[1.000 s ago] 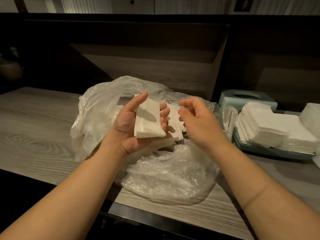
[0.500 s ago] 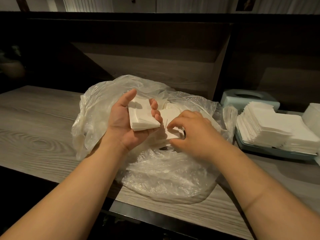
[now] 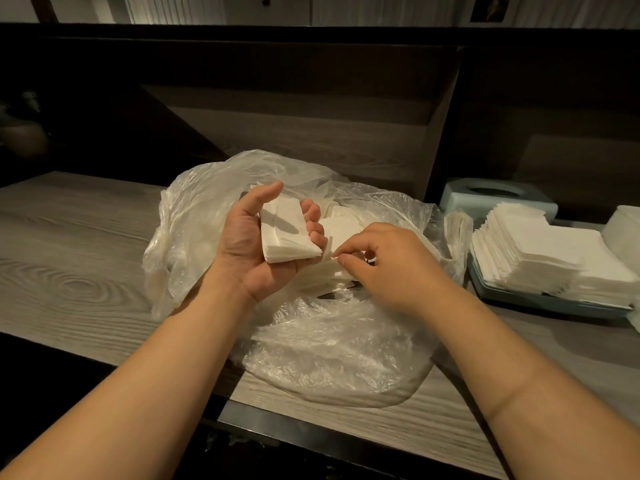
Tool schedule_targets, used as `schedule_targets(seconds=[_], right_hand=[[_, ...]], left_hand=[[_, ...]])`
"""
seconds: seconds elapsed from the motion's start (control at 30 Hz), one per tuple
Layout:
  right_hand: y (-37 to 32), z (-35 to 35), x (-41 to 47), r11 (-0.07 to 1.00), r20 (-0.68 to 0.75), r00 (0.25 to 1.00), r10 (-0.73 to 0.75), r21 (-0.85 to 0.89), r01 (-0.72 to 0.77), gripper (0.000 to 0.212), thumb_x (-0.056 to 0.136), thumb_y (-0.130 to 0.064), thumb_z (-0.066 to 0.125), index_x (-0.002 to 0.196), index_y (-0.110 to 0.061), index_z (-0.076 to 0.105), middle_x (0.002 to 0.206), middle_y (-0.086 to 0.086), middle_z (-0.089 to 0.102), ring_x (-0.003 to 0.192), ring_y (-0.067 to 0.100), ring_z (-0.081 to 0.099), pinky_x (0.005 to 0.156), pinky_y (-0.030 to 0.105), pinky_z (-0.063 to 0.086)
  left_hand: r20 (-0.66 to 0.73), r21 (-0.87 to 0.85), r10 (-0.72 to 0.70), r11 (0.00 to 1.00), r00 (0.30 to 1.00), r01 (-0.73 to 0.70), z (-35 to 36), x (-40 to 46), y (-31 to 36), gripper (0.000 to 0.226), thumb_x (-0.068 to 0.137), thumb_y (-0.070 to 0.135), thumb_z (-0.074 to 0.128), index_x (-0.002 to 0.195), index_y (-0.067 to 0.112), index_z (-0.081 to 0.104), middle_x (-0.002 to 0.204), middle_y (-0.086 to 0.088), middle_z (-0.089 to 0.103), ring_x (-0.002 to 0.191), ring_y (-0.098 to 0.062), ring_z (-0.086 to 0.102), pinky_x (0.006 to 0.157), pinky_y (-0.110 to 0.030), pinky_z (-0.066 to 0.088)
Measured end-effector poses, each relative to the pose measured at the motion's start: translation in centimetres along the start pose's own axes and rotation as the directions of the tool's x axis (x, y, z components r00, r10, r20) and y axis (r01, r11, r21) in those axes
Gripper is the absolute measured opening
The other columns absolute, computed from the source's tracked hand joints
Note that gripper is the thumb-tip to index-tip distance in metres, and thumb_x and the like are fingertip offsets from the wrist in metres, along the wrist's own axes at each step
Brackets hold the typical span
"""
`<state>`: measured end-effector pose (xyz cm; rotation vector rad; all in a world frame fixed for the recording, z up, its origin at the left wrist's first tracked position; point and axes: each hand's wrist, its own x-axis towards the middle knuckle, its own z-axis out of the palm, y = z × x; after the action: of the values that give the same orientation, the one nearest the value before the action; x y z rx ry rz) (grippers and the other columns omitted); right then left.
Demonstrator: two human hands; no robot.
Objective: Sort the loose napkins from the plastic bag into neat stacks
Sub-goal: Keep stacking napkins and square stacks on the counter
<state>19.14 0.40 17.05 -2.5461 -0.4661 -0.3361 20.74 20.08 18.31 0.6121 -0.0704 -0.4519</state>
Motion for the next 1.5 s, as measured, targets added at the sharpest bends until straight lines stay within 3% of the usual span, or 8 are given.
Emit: schedule_targets(seconds=[0.43, 0.67, 1.1, 1.2, 1.27, 1.37, 1.43, 1.5], right_hand=[[-0.2, -0.5, -0.4, 0.987, 0.064, 0.997, -0.034, -0.152, 0.044, 0.024, 0.088, -0.056, 0.069, 0.111, -0.049, 0.069, 0.112, -0.019, 0.054, 0.115, 0.008, 0.044, 0.105, 0.042, 0.037], [-0.2, -0.2, -0.3, 0.989, 0.019, 0.999, -0.048, -0.139, 0.051, 0.018, 0.096, -0.051, 0.061, 0.108, -0.044, 0.073, 0.102, -0.018, 0.056, 0.103, 0.006, 0.048, 0.099, 0.044, 0.044], [-0.4, -0.2, -0.3, 0.967, -0.003, 0.997, -0.078, -0.243, 0.075, 0.014, 0.096, -0.041, 0.058, 0.103, -0.041, 0.07, 0.103, -0.017, 0.06, 0.105, 0.01, 0.05, 0.1, 0.04, 0.039], [-0.5, -0.6, -0.2, 0.989, -0.06, 0.995, -0.084, -0.126, 0.076, 0.009, 0.089, -0.034, 0.06, 0.08, -0.035, 0.059, 0.086, -0.018, 0.058, 0.094, 0.009, 0.05, 0.095, 0.039, 0.039], [-0.5, -1.2, -0.3, 0.989, -0.08, 0.994, -0.068, 0.127, 0.078, 0.011, 0.079, -0.028, 0.063, 0.068, -0.027, 0.06, 0.07, -0.014, 0.059, 0.076, 0.01, 0.054, 0.08, 0.036, 0.047], [-1.2, -2.6, -0.7, 0.772, -0.022, 0.996, -0.087, 0.631, 0.081, 0.011, 0.068, -0.011, 0.055, 0.059, -0.014, 0.061, 0.057, -0.003, 0.054, 0.058, 0.01, 0.048, 0.056, 0.023, 0.042], [-1.5, -3.5, -0.9, 0.583, 0.037, 0.995, -0.098, 0.812, 0.027, 0.013, 0.066, -0.005, 0.049, 0.058, -0.013, 0.057, 0.057, -0.002, 0.05, 0.058, 0.01, 0.046, 0.057, 0.022, 0.04], [-1.5, -3.8, -0.9, 0.502, 0.062, 0.991, -0.118, 0.865, 0.005, 0.01, 0.068, -0.005, 0.049, 0.064, -0.009, 0.057, 0.061, 0.003, 0.056, 0.064, 0.01, 0.054, 0.065, 0.023, 0.044]], left_hand=[[-0.027, -0.044, -0.031, 0.999, 0.999, 0.03, 0.3, -0.1, 0.0, 0.059, 0.077, 0.025, 0.065, 0.13, 0.005, 0.05, 0.102, -0.01, 0.063, 0.073, -0.021, 0.056, 0.074, -0.029, 0.048], [-0.037, -0.033, -0.028, 0.999, 0.999, 0.027, 0.3, -0.1, 0.0, 0.06, 0.078, 0.026, 0.064, 0.132, 0.005, 0.051, 0.101, -0.01, 0.063, 0.073, -0.021, 0.056, 0.071, -0.029, 0.049], [-0.057, -0.023, -0.035, 0.999, 0.998, 0.034, 0.1, 0.0, 0.0, 0.062, 0.077, 0.027, 0.065, 0.133, 0.005, 0.053, 0.102, -0.009, 0.063, 0.075, -0.02, 0.055, 0.074, -0.03, 0.048], [-0.048, -0.021, -0.045, 0.999, 0.998, 0.044, 0.0, 0.0, 0.1, 0.062, 0.077, 0.027, 0.065, 0.134, 0.005, 0.052, 0.102, -0.009, 0.062, 0.074, -0.02, 0.055, 0.073, -0.03, 0.049], [-0.049, -0.027, -0.043, 0.999, 0.998, 0.042, 0.1, -0.1, 0.0, 0.061, 0.077, 0.026, 0.065, 0.133, 0.006, 0.052, 0.101, -0.009, 0.062, 0.074, -0.019, 0.054, 0.071, -0.029, 0.05], [-0.048, -0.02, -0.05, 0.999, 0.998, 0.049, 0.0, 0.0, 0.1, 0.059, 0.076, 0.026, 0.065, 0.131, 0.006, 0.054, 0.102, -0.009, 0.063, 0.076, -0.02, 0.055, 0.071, -0.03, 0.051], [-0.033, 0.016, -0.07, 0.997, 0.997, 0.07, 0.0, 0.0, 0.1, 0.057, 0.078, 0.028, 0.065, 0.129, 0.005, 0.057, 0.104, -0.01, 0.064, 0.081, -0.022, 0.06, 0.075, -0.032, 0.055], [-0.024, 0.107, -0.112, 0.988, 0.993, 0.114, 0.3, -0.2, -0.1, 0.051, 0.081, 0.03, 0.065, 0.124, 0.002, 0.064, 0.108, -0.011, 0.066, 0.086, -0.024, 0.066, 0.081, -0.036, 0.059]])
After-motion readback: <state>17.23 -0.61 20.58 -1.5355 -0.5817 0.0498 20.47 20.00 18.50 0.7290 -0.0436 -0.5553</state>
